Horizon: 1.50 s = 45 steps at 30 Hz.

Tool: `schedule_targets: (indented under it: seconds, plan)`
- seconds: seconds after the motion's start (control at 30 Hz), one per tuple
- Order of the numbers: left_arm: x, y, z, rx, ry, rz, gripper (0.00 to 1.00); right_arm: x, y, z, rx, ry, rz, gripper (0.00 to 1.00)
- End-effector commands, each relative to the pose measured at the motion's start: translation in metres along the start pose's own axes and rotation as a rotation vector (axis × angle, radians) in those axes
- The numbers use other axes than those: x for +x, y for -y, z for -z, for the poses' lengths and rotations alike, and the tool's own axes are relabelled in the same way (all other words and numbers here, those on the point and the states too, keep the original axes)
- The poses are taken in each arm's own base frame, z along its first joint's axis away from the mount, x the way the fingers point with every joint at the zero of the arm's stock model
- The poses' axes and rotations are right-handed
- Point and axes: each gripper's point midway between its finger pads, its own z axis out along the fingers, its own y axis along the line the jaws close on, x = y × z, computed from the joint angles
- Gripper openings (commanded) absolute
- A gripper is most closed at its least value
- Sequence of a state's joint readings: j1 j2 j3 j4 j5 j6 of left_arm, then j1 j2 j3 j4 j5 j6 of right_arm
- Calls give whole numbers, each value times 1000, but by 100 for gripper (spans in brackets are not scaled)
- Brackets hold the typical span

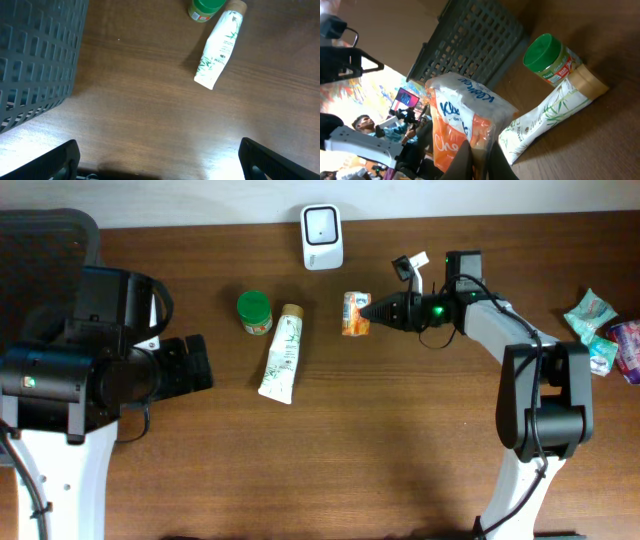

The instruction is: Scan the item barcode

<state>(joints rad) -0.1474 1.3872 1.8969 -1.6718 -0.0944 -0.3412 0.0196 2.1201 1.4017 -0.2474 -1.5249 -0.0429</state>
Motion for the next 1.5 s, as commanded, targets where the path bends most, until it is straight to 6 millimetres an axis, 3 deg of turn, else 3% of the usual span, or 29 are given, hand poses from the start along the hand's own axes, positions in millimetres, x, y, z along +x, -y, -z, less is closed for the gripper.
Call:
schedule_targets:
  seconds: [0.0, 0.1, 0.3, 0.37, 0.7, 1.17, 1.47]
  plan:
    - [0, -1, 4, 2, 17, 12, 99, 8, 2, 4, -21, 9, 74, 4]
    - [0, -1, 4, 2, 17, 12, 99, 8, 4, 10, -12, 19, 58, 4]
    - [0, -1, 4, 2, 17, 12, 99, 6, 12, 46, 37, 87, -45, 4]
    - [0, -1, 4, 2, 17, 12, 99, 6, 12, 50, 42, 95, -61, 4]
    - [0, -1, 4, 2, 17, 12, 99, 13, 3, 10, -12, 19, -13, 5]
    - [0, -1, 4, 2, 17, 12, 99, 19, -2, -6, -36, -15, -101, 5]
    - [0, -1, 4, 2, 17, 12, 99, 18, -2, -7, -36, -16, -92, 5]
